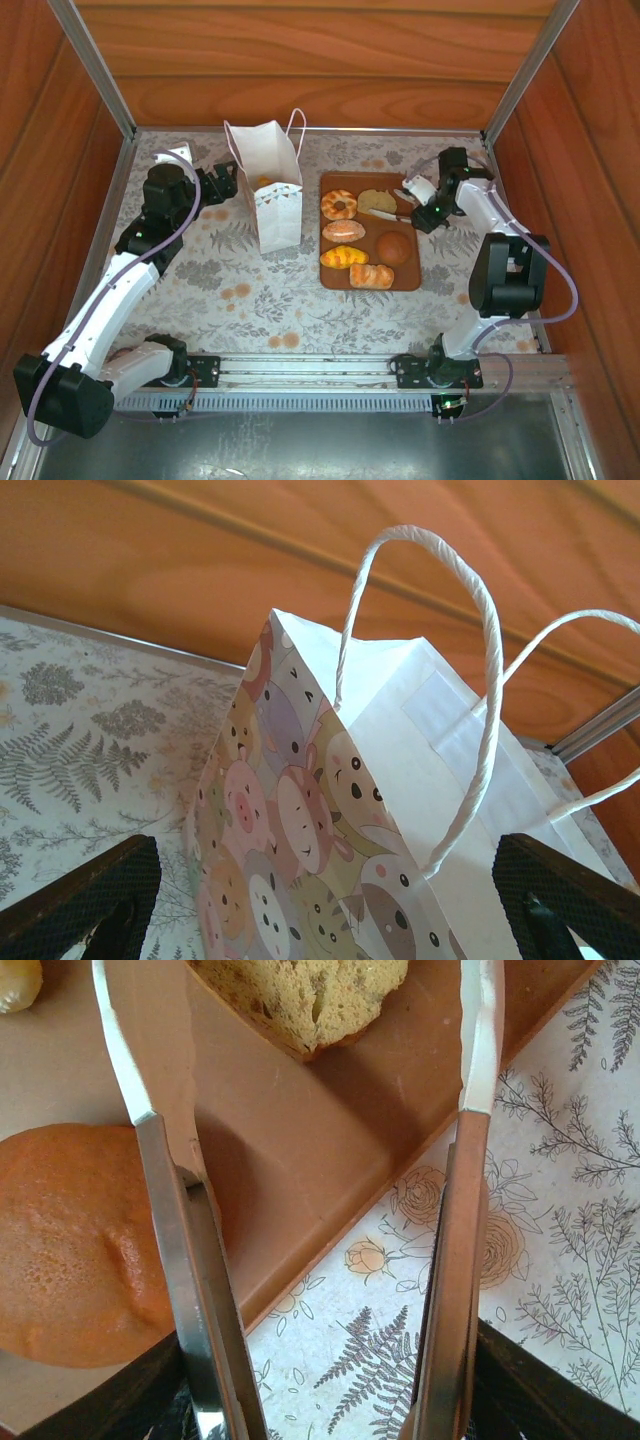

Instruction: Place the fake bread into the paper bag

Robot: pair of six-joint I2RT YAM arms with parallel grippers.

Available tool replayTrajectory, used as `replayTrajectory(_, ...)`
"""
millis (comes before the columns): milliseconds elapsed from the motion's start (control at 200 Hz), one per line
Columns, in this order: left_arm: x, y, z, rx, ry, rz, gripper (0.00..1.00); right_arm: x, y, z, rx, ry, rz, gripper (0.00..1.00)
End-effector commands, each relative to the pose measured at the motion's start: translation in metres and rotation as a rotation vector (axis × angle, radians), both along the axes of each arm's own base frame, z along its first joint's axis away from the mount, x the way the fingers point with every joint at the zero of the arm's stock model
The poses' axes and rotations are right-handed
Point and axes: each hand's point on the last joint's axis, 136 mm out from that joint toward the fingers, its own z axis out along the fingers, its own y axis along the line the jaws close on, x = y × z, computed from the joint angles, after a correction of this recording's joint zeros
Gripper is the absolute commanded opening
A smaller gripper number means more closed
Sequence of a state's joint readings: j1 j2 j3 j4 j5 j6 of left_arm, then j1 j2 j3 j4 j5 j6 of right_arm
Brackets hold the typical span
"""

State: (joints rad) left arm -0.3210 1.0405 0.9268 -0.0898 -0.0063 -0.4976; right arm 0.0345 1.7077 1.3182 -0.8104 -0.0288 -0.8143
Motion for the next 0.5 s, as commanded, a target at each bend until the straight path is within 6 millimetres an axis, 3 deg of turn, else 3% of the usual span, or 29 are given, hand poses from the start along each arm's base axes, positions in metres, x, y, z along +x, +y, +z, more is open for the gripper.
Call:
replayTrajectory(0, 0.001, 0.003, 0.006, -0.010, -0.012, 0.019, 0.91, 0.001, 0.012, 0.004, 0.010, -0.002, 0.109, 0.65)
replayTrajectory(195, 0.002, 0.003, 0.006, -0.010, -0.013, 0.021, 0.91, 0.001, 0.021, 0.019, 0.072, -0.045, 0.100, 0.65)
replayTrajectory(435, 0.001, 0.003, 0.011, -0.006, -0.022, 0.017, 0.91, -0.007, 0.019, 0.018, 0.085, -0.017, 0.083, 0.66)
replayTrajectory(450, 0.001, 0.003, 0.010, -0.006, -0.021, 0.017, 0.91, -0.008, 0.019, 0.028, 0.085, -0.045, 0.082, 0.66)
replayTrajectory(495, 0.001, 0.003, 0.010, -0.006, -0.020, 0.016, 0.91, -0.009, 0.017, 0.030, 0.085, -0.052, 0.078, 0.66)
